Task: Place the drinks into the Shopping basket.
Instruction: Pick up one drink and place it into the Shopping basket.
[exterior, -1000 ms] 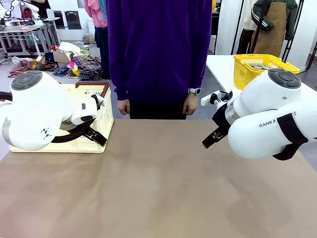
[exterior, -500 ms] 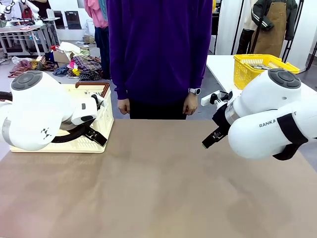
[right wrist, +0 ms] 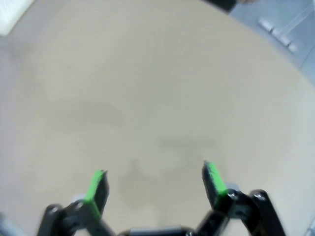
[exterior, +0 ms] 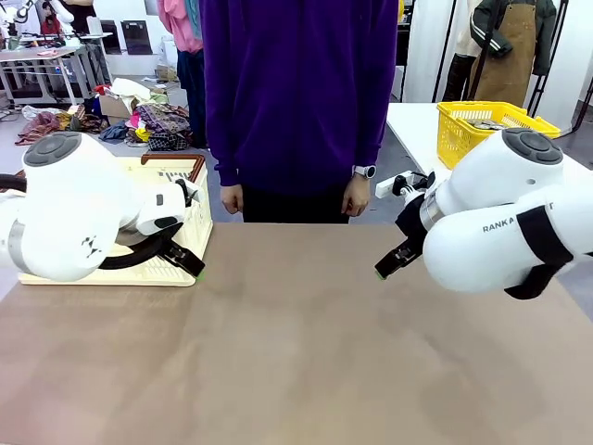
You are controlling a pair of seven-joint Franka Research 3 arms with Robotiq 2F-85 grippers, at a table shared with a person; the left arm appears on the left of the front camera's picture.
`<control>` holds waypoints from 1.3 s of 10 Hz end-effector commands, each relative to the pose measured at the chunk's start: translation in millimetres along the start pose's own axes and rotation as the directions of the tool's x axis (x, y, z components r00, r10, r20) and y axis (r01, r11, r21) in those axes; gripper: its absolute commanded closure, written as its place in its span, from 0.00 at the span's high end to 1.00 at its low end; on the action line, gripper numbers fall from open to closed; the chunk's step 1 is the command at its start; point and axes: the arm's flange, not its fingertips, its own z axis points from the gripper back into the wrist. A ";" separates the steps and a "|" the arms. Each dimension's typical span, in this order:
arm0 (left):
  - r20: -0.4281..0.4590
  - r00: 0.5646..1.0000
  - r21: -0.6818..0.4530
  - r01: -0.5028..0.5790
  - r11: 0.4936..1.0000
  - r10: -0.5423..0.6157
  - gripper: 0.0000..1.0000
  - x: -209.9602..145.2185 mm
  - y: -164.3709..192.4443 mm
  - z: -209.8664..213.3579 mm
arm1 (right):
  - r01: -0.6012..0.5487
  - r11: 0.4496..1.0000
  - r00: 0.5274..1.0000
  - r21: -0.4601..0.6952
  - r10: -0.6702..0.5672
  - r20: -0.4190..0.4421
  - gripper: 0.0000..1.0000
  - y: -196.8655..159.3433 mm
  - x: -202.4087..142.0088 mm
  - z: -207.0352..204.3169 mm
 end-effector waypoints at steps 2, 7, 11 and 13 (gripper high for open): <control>-0.138 0.981 -0.440 -0.183 0.879 0.135 1.00 6.4 16.8 53.8 | 0.340 0.818 0.935 0.463 -0.346 -0.075 1.00 -30.5 -5.1 58.5; -0.004 0.766 -0.805 -0.384 0.452 0.643 1.00 -77.6 154.3 151.6 | 0.314 0.306 0.678 0.899 -0.735 0.013 1.00 -138.4 -134.1 151.8; 0.197 0.266 -0.826 -0.474 0.306 0.944 1.00 -233.5 229.9 181.8 | 0.497 0.219 0.321 0.840 -0.945 0.056 1.00 -177.8 -276.0 185.2; 0.097 0.353 -0.819 -0.502 0.276 0.931 1.00 -233.2 255.8 193.3 | 0.467 0.228 0.363 0.854 -0.930 0.050 1.00 -276.5 -233.6 213.2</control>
